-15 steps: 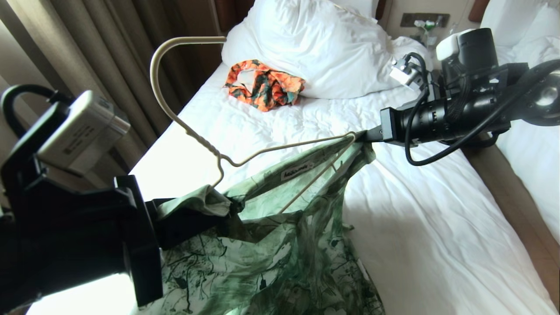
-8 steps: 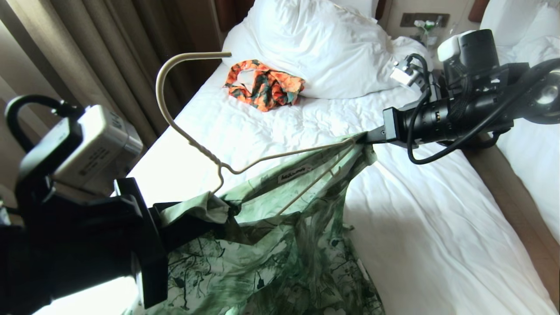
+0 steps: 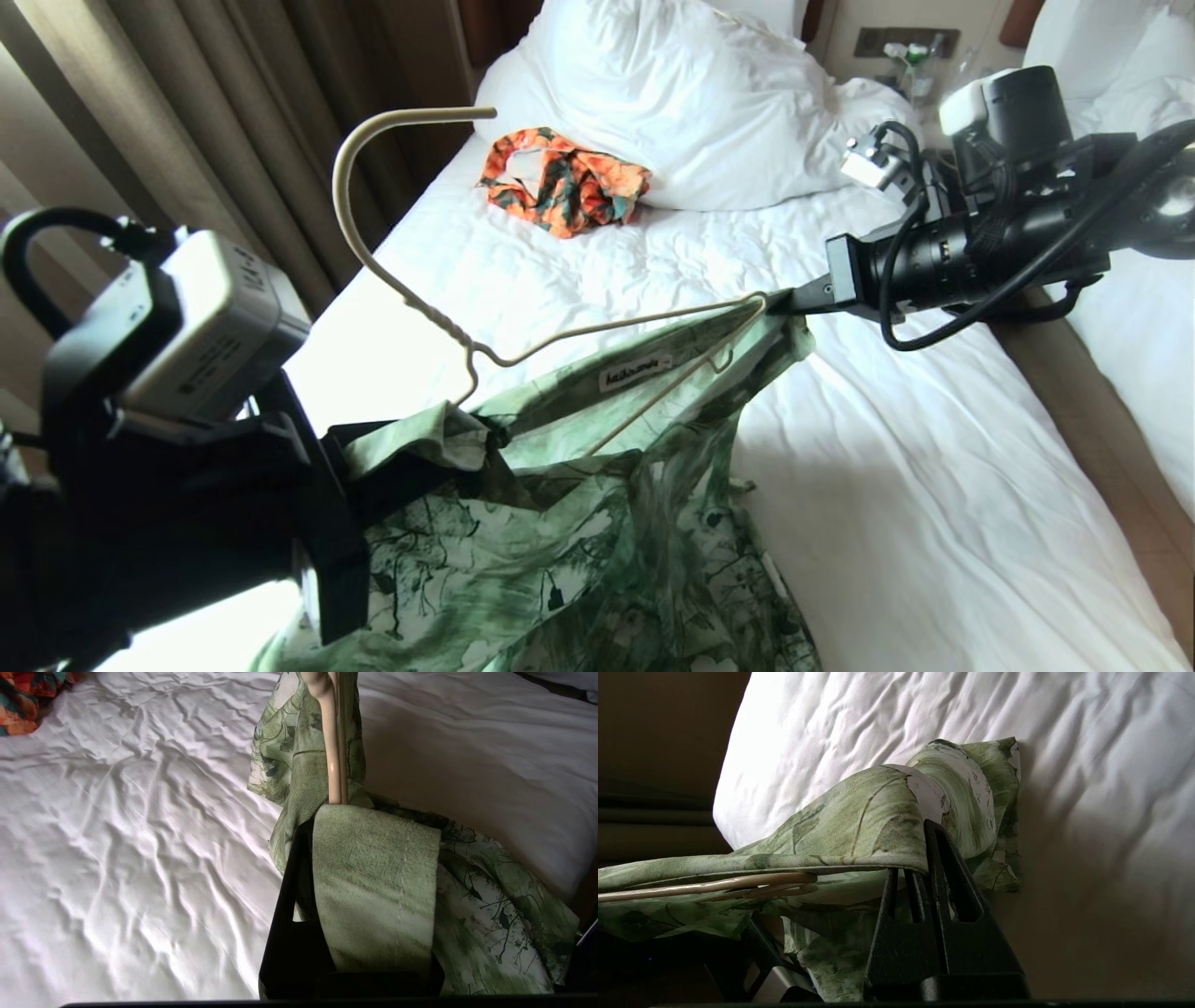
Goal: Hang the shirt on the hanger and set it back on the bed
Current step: Hook the other side of the shirt onto the hanger
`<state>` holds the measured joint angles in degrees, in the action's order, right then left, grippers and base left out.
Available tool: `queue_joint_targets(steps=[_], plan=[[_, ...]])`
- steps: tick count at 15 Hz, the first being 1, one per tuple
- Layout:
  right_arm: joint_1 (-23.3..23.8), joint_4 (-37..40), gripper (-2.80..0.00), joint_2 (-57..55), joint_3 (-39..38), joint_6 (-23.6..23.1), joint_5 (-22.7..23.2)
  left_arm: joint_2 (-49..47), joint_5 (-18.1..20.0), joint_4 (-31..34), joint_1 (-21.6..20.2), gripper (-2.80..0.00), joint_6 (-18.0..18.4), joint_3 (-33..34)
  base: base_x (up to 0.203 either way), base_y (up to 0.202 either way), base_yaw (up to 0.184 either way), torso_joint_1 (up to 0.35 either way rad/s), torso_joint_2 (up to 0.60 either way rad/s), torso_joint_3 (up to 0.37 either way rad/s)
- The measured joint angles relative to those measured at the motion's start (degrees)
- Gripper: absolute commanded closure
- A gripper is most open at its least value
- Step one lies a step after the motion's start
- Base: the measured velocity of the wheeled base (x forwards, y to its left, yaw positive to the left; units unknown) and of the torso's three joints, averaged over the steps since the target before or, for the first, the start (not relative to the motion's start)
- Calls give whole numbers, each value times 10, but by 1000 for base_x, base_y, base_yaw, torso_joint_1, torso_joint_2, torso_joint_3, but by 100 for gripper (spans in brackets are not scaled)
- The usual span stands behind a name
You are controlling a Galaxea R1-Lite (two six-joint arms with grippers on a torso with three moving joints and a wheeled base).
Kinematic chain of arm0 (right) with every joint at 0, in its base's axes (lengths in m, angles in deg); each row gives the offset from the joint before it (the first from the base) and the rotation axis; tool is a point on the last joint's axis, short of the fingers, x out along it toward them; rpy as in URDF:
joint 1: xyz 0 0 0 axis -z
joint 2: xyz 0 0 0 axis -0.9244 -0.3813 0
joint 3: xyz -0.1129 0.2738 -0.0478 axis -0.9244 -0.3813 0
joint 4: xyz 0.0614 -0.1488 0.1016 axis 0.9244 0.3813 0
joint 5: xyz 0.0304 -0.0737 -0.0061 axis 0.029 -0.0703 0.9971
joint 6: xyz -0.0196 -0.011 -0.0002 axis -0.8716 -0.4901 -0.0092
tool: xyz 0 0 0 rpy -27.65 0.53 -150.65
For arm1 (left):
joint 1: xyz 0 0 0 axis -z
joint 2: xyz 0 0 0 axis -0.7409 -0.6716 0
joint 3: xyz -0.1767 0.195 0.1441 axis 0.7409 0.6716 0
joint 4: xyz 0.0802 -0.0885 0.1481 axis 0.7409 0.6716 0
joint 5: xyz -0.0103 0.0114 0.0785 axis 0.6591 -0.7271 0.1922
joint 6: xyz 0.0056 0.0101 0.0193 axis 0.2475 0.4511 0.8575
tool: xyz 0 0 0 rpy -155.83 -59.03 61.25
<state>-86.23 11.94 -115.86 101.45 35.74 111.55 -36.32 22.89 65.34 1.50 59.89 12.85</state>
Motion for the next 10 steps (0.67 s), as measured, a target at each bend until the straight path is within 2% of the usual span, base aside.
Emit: queue_joint_targets(steps=[5,10], plan=[[0,45,0,1,24,0,0,0,-2,-5,0,0,13,9,0,0,0,0,0,0],[-3,56,0,5,37,0,0,1,-2,-16,0,0,14,12,0,0,0,0,0,0]])
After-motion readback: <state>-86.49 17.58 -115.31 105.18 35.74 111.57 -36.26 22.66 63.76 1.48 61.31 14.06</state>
